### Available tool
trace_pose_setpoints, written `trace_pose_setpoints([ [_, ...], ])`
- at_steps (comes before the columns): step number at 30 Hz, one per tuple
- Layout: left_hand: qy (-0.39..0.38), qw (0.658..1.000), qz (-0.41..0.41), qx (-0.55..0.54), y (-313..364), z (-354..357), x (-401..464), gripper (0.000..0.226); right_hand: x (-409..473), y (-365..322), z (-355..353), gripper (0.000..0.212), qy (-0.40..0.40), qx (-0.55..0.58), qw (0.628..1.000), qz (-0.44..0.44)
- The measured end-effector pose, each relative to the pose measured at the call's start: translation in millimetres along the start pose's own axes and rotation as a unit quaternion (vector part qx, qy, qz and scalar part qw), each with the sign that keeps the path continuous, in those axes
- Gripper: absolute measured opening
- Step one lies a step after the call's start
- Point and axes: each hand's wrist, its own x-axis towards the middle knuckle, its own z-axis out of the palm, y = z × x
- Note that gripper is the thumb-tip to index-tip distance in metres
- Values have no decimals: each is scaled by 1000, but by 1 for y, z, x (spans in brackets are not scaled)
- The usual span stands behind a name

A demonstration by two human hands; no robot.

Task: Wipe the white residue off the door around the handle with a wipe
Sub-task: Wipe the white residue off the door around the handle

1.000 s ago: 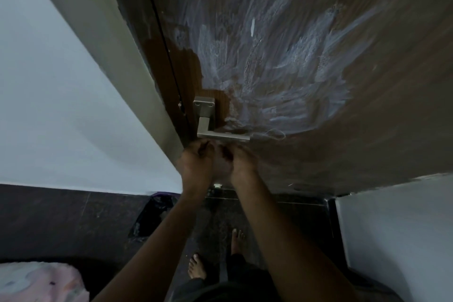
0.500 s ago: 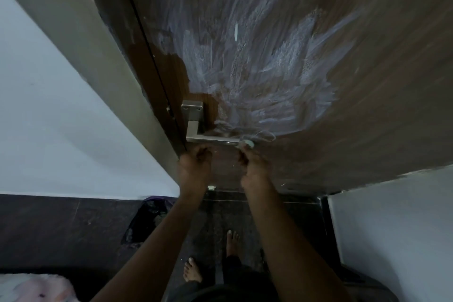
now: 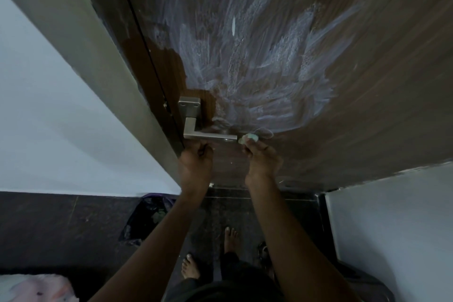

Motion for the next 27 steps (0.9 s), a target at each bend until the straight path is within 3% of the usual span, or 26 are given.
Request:
trace_pose_setpoints([
  [5, -18, 1000, -7, -19, 3, 5, -2, 14, -14, 18, 31, 22, -76, -55, 995, -35],
  [7, -21, 999, -4, -31, 5, 4, -2, 14, -16, 18, 34, 12, -81, -64, 993, -57],
  [9, -20, 1000, 3, -22, 6, 4, 0, 14, -13, 12, 28, 6, -66, -66, 993, -67],
  [15, -48, 999, 16, 7, 11, 15, -5, 16, 8, -3, -9, 20, 32, -14, 998, -48],
  [22, -48, 998, 34, 2, 17, 18, -5, 17, -8, 6, 18, 15, -64, -34, 994, -83],
  [27, -56, 998, 25, 15, 18, 21, -6, 16, 9, -14, -16, 18, 52, -8, 992, -111],
])
